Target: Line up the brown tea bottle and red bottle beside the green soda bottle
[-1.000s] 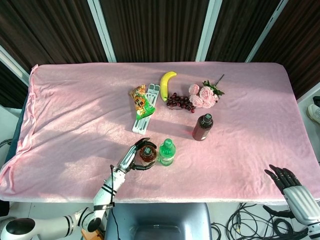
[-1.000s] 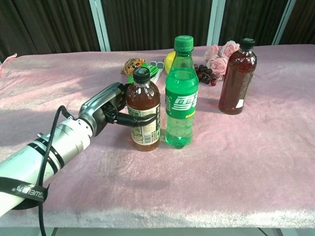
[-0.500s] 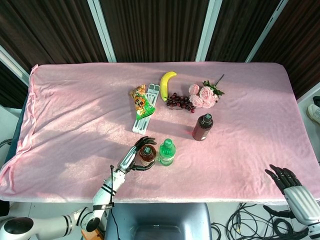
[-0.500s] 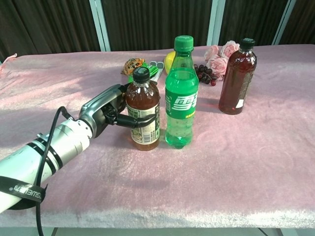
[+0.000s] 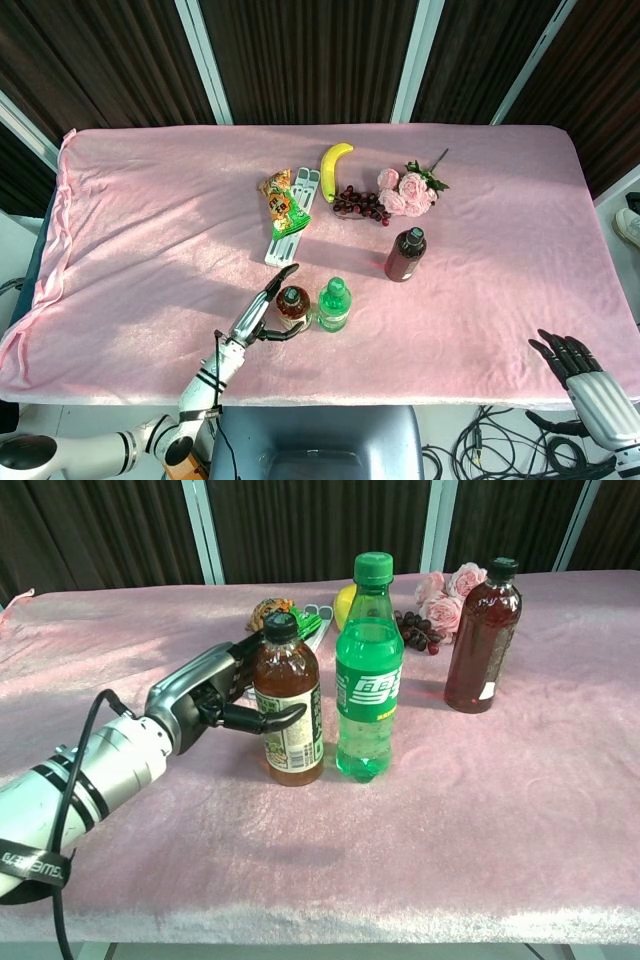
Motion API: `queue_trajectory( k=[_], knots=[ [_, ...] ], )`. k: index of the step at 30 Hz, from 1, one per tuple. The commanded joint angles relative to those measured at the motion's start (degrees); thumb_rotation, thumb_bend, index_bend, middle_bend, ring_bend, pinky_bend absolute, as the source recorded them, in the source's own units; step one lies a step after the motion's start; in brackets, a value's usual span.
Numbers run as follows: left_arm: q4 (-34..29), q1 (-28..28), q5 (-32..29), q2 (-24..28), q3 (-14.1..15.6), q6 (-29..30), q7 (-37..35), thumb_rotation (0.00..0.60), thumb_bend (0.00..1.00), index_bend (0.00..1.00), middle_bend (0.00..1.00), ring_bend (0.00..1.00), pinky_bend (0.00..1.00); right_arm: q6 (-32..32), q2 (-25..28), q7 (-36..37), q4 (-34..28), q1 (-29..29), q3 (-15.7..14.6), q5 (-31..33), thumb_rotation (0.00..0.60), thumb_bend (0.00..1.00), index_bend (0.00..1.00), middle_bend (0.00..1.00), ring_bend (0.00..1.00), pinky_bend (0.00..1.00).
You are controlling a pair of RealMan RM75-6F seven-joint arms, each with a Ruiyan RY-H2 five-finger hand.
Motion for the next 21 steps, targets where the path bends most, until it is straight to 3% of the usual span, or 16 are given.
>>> queue_trajectory(
  k=[1, 8, 11, 16, 21],
  knots=[
    [-0.2, 1.4, 4.1, 2.7, 2.6, 3.8, 3.0, 0.6, 0.3, 0.0, 0.0, 0.0, 0.0, 0.1, 0.0, 0.0, 0.0, -0.1, 0.1, 0.1, 0.6, 0.28, 0.0, 0.0, 0.0, 0.11],
    [0.7, 8.0, 12.4, 11.9, 9.6, 16.2, 5.8, 0.6, 0.28, 0.0, 0.0, 0.0, 0.0, 1.0, -0.4, 0.7, 0.3, -0.1, 0.9, 0.6, 0.6, 0.28, 0.0, 0.0, 0.0, 0.11],
    [3.0, 13.1, 14.4, 18.5, 13.3, 22.3, 11.8, 0.6, 0.28, 0.0, 0.0, 0.0, 0.0, 0.4, -1.0, 3.3, 0.8, 1.1, 2.1, 1.5, 0.6, 0.28, 0.0, 0.0, 0.0, 0.11],
    [-0.1, 23.5, 7.8, 28.1, 16.6, 26.0, 29.1, 0.6, 0.28, 0.0, 0.0, 0.0, 0.0, -3.6, -1.9, 9.6, 1.4, 5.8, 6.6, 5.6, 0.6, 0.28, 0.0, 0.0, 0.0, 0.11],
    [3.1, 31.8, -0.1, 25.3, 14.2, 32.3, 40.5, 0.6, 0.3, 0.0, 0.0, 0.0, 0.0, -12.5, -4.4, 13.7, 2.7, 13.5, 14.5, 14.7, 0.6, 0.28, 0.0, 0.0, 0.0, 0.11]
  ],
)
